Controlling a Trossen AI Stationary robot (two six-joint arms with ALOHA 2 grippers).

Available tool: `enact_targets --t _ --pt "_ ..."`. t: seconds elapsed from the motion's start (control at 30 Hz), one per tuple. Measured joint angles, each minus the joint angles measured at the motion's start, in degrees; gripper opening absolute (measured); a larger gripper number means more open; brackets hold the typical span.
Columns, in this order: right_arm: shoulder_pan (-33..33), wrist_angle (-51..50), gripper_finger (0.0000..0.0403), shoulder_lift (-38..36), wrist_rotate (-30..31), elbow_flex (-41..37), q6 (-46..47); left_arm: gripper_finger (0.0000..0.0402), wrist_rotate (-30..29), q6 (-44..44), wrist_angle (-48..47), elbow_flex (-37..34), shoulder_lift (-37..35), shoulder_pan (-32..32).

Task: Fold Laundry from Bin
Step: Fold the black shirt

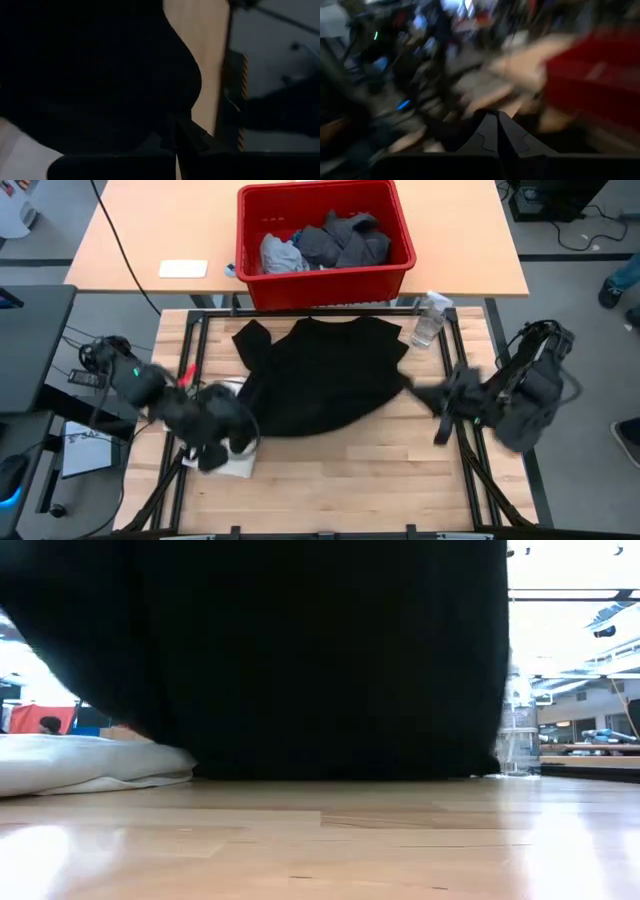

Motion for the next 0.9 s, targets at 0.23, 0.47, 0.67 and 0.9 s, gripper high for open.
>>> enact_targets --t 0.23,0.47,0.67,0.9 --pt "7.22 -3.76 0.0 3.84 -24.72 -12.49 37.73 0.0 10.95 -12.42 10.08 -11.3 3.11 -8.07" --pt "14.18 -3.97 0.0 10.25 -35.96 -12.22 54.47 0.0 20.19 -17.64 16.15 -15.17 7.56 -11.19" --pt "14.82 -21.02 0.0 11.66 -29.6 -7.87 63.44 0.0006 19.75 -13.78 11.79 -15.17 7.29 -7.31" --pt "3.36 -37.94 0.0 9.67 -30.12 -8.17 58.94 0.0005 13.34 -3.46 -0.51 -15.14 4.44 4.61"
